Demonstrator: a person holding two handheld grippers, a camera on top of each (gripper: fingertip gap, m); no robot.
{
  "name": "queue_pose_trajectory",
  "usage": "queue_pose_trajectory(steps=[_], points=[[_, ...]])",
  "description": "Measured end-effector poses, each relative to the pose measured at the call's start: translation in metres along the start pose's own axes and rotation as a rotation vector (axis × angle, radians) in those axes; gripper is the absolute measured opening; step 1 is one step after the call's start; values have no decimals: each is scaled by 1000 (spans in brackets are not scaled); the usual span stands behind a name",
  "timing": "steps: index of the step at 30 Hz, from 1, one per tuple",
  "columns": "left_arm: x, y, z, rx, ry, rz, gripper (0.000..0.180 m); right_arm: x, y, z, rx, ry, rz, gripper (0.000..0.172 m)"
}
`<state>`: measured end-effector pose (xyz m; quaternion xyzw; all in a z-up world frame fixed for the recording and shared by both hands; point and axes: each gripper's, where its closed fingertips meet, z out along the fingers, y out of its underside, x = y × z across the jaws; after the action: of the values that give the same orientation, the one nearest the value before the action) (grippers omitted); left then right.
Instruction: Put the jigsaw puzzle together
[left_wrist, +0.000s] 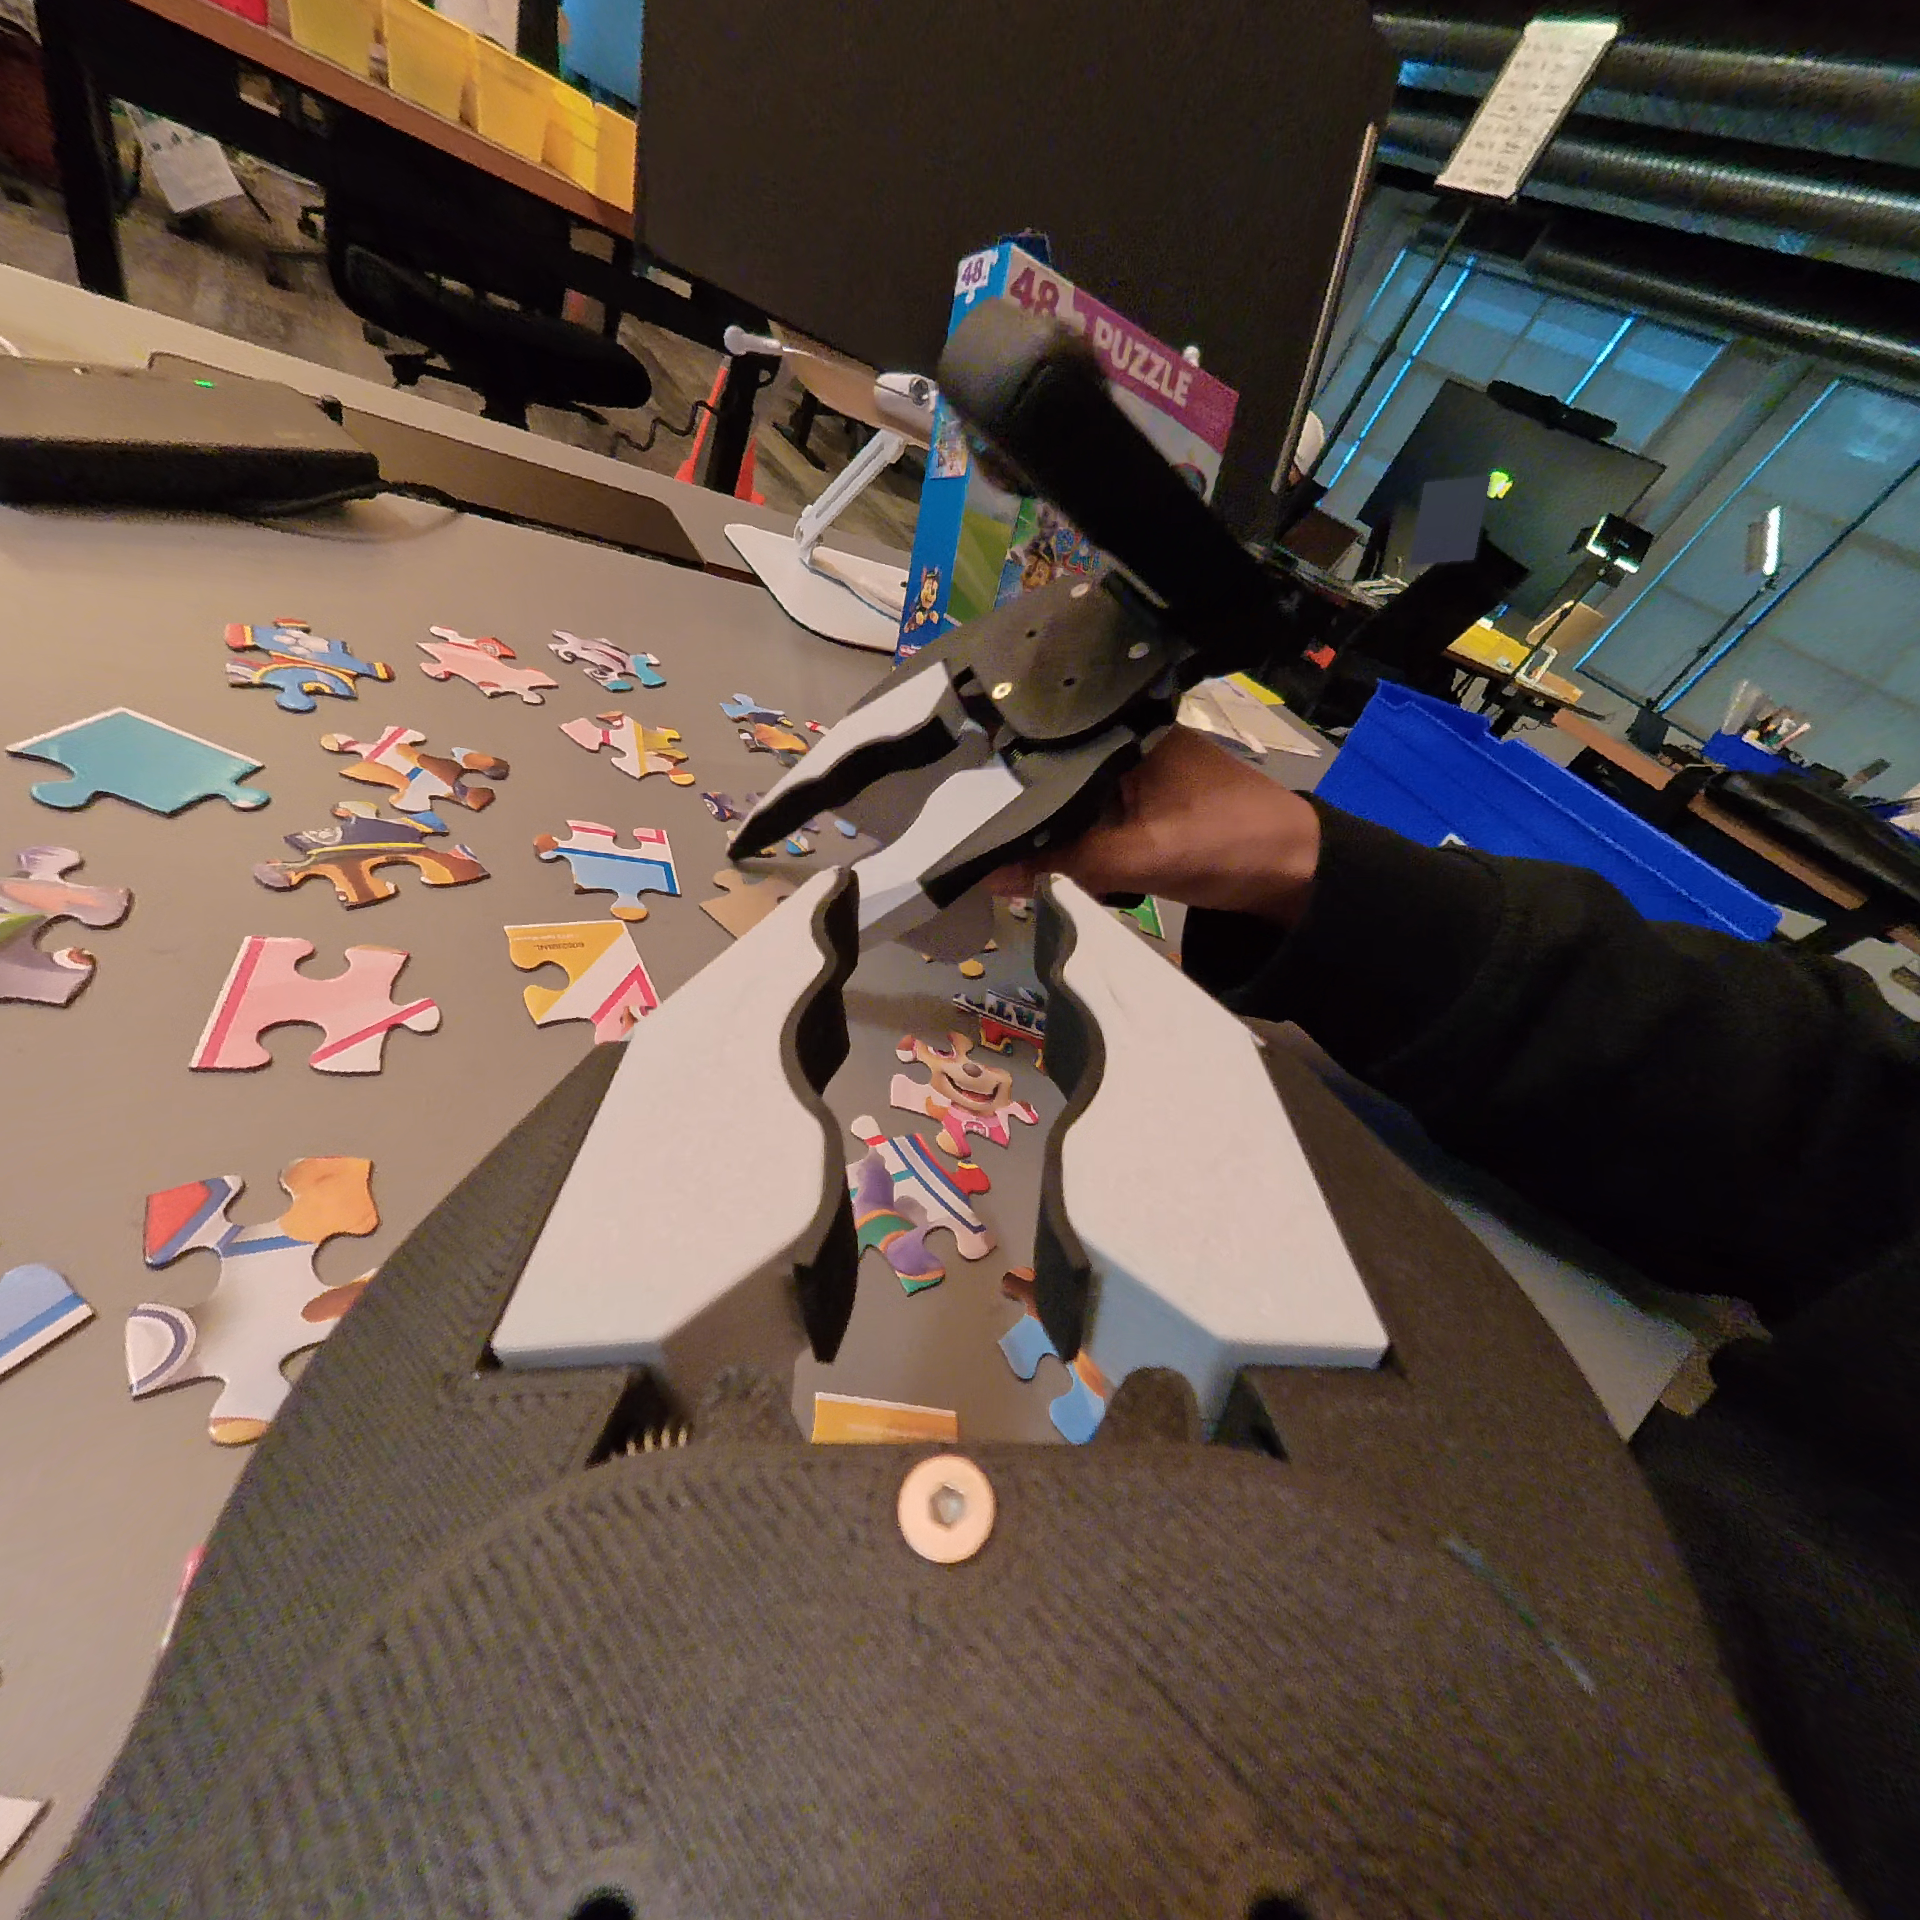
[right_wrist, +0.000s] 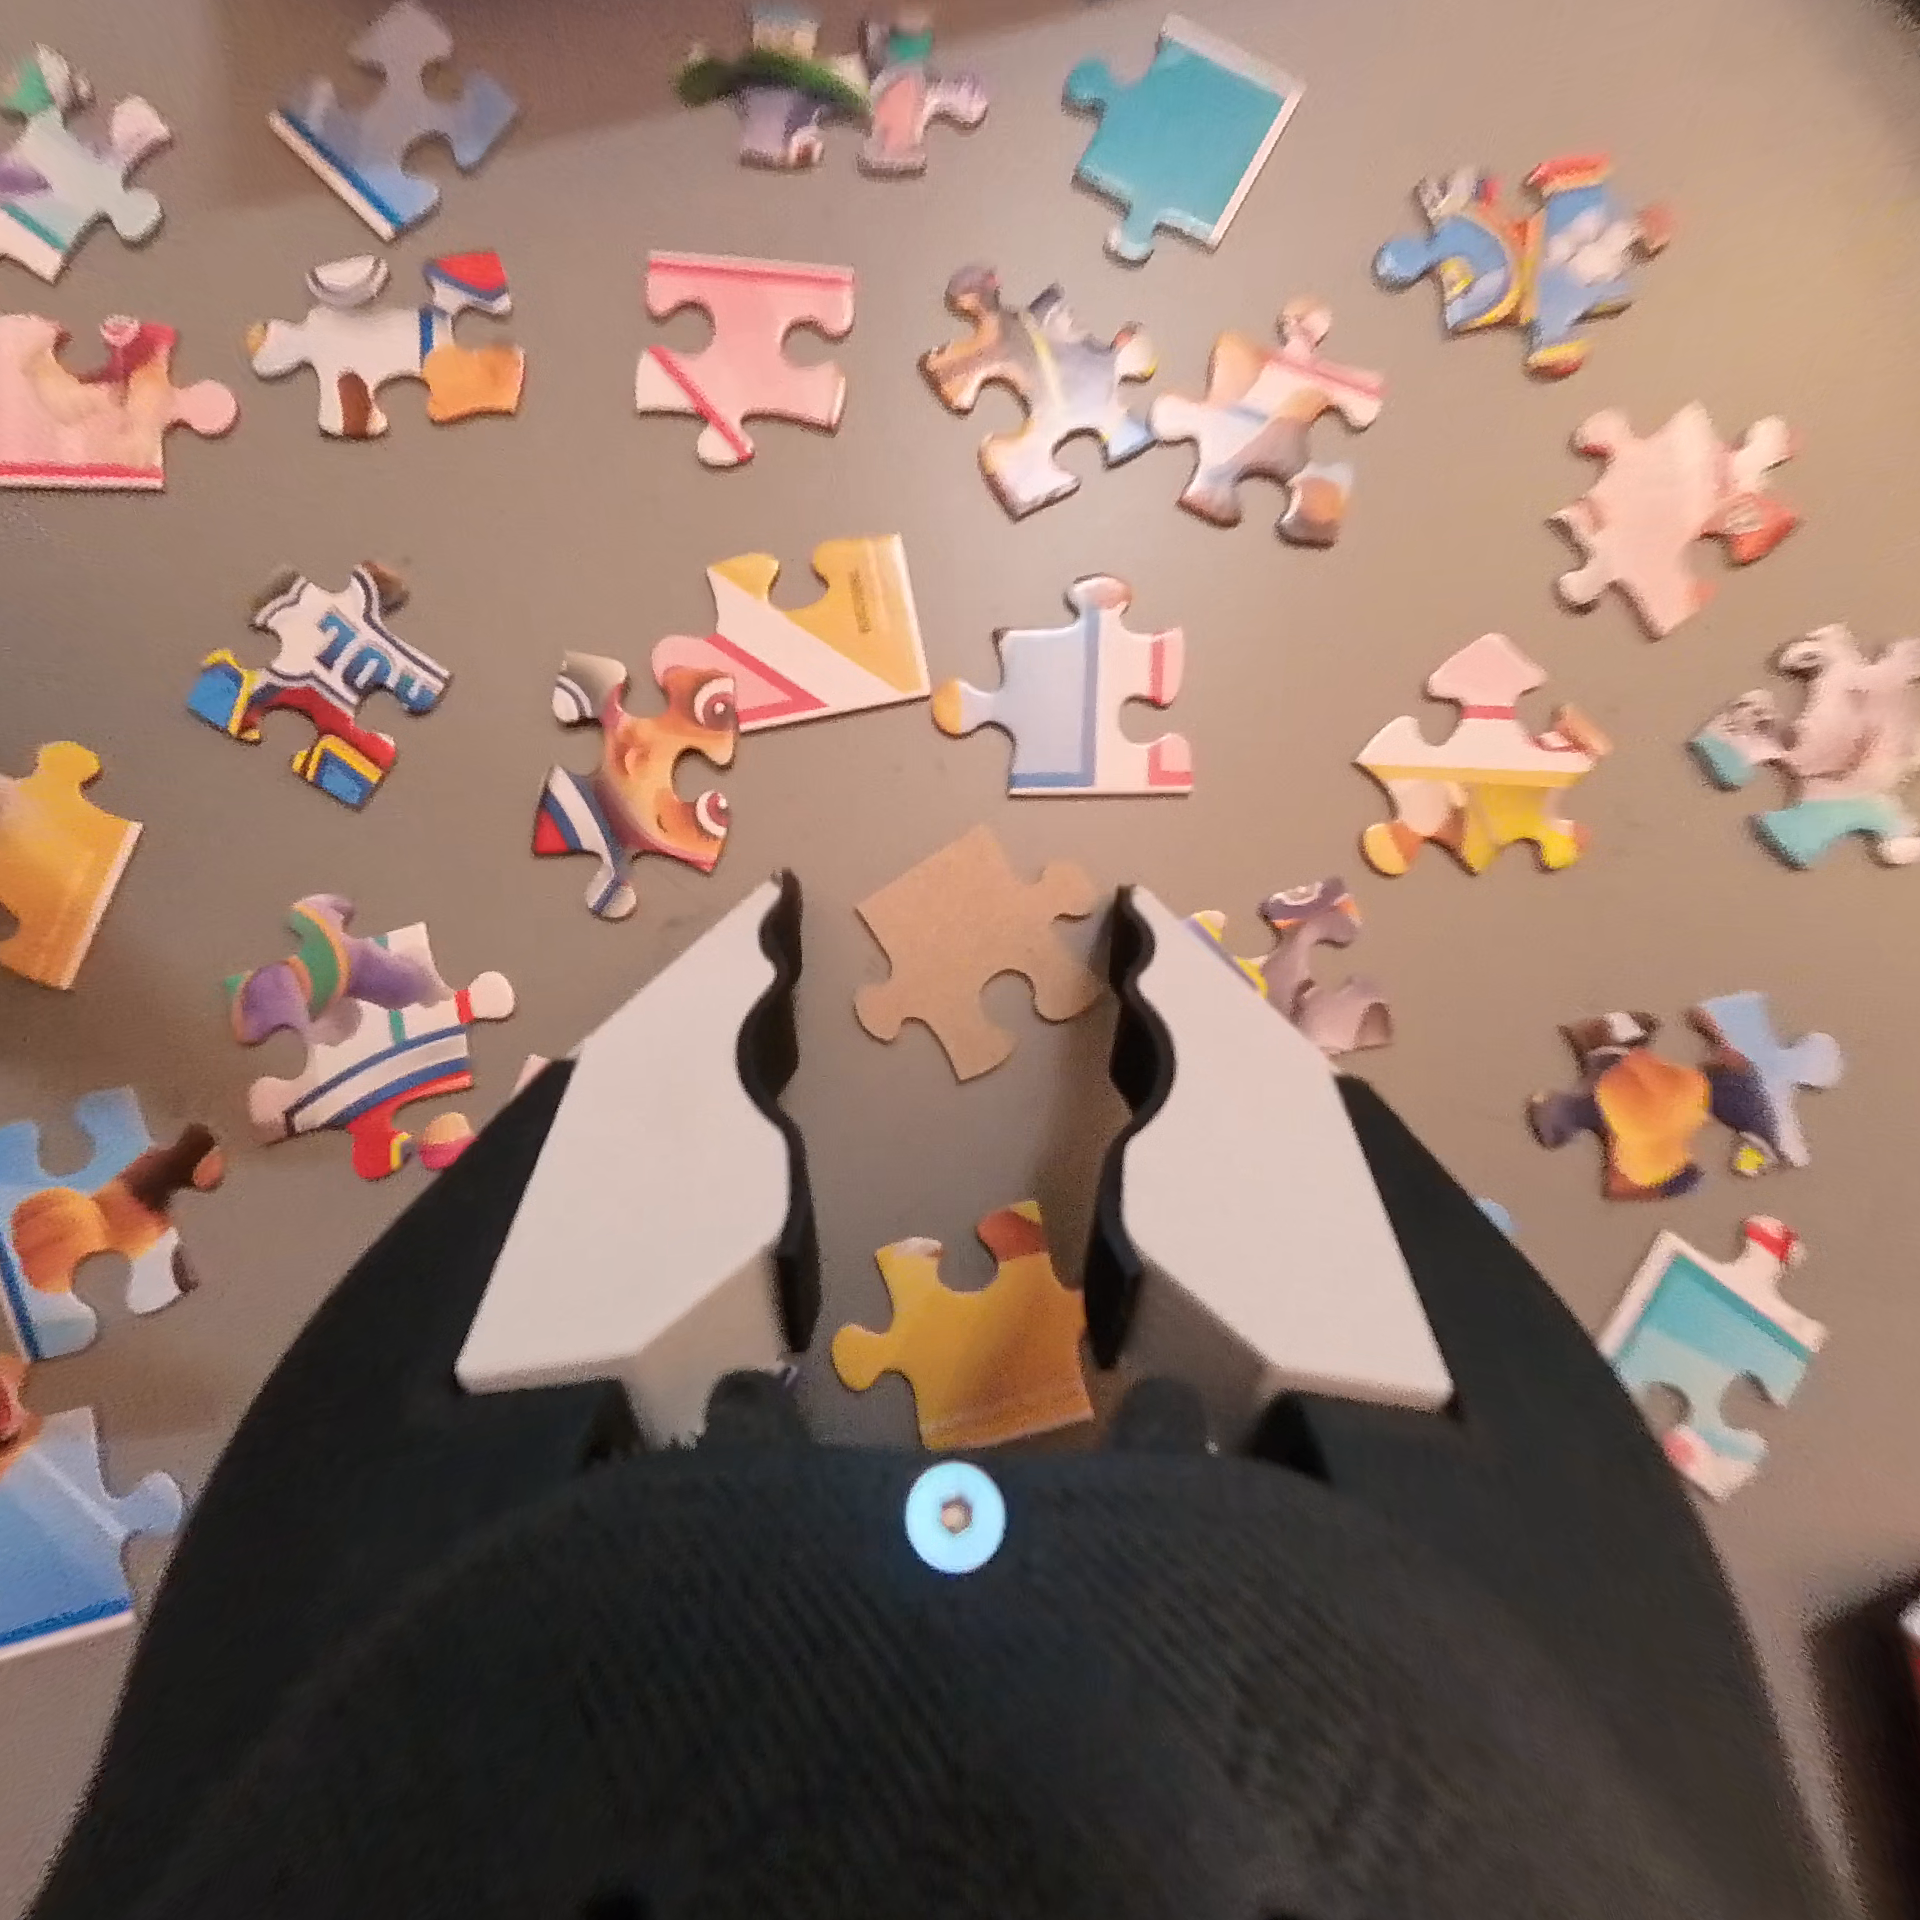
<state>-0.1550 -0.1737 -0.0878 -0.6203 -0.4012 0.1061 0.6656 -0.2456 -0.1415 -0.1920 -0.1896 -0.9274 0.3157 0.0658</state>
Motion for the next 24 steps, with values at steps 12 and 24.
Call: queue_pose_trajectory(steps=[12, 24], points=[[-3, 0, -1, 6, 1, -14, 30, -9, 0, -8, 33, -17, 34, 26], [6, 8, 7, -28, 58, -37, 42, -50, -57, -85, 466, -351, 241, 25]])
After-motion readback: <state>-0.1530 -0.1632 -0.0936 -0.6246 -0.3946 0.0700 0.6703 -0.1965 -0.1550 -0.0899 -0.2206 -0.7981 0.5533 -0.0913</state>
